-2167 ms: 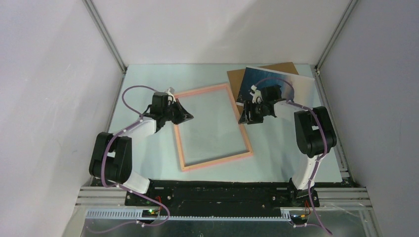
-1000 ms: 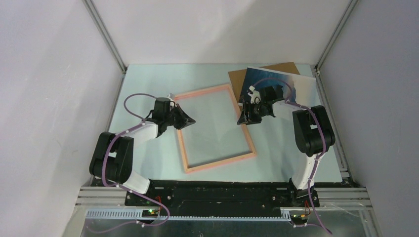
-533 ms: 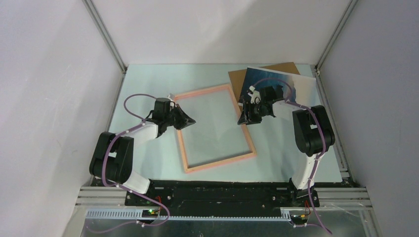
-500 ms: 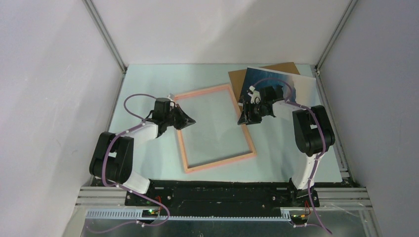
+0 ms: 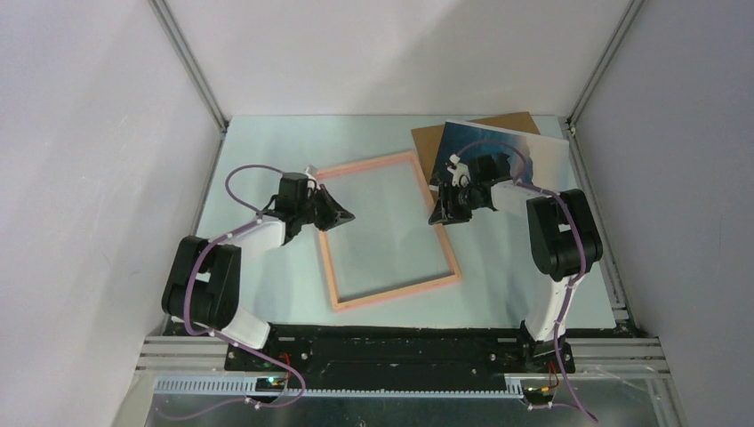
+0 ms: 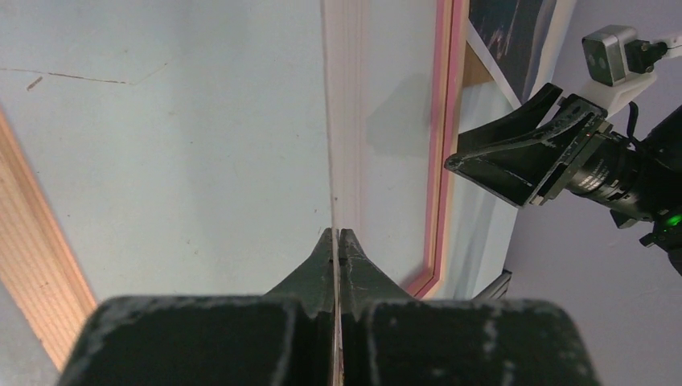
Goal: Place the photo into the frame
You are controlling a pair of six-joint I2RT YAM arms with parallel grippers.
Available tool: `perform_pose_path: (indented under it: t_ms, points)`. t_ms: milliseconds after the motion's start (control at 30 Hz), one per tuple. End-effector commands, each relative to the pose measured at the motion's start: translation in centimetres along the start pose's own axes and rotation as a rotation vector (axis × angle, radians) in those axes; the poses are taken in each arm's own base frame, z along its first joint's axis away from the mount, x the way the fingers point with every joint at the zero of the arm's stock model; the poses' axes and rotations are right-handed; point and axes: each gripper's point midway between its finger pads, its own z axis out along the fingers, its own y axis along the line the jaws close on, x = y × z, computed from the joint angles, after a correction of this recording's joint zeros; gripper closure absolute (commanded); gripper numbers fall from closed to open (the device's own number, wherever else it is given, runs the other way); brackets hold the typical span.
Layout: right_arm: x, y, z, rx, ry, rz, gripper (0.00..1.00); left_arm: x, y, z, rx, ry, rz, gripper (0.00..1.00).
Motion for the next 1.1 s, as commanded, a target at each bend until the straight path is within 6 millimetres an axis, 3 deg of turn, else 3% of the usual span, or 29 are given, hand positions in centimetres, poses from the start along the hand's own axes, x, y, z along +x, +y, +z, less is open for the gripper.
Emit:
perform_pose_path:
  t_ms: [0,300,733,1067]
  points:
    - [-0.5,0.0,0.3,0.0,-0.003,-0.014,0.49,0.3,-3.9,-0.5,0.125,0.031,0.002,1.0]
    - [-0.5,-0.4,0.1,0.002,-0.001,-0.008,0.49,0.4,-6.0,-1.1,0.205,0.062,-0.058,1.0]
    - [-0.3,-0.9,-0.1,0.0,0.009,-0.001,0.5,-0.8,-7.5,-2.5,0.27,0.051,-0.1,1.0]
    - [-0.7,-1.5,-0.3,0.049,-0.009,0.003,0.59,-0.8,-7.9,-3.0,0.295,0.055,-0.113,1.0]
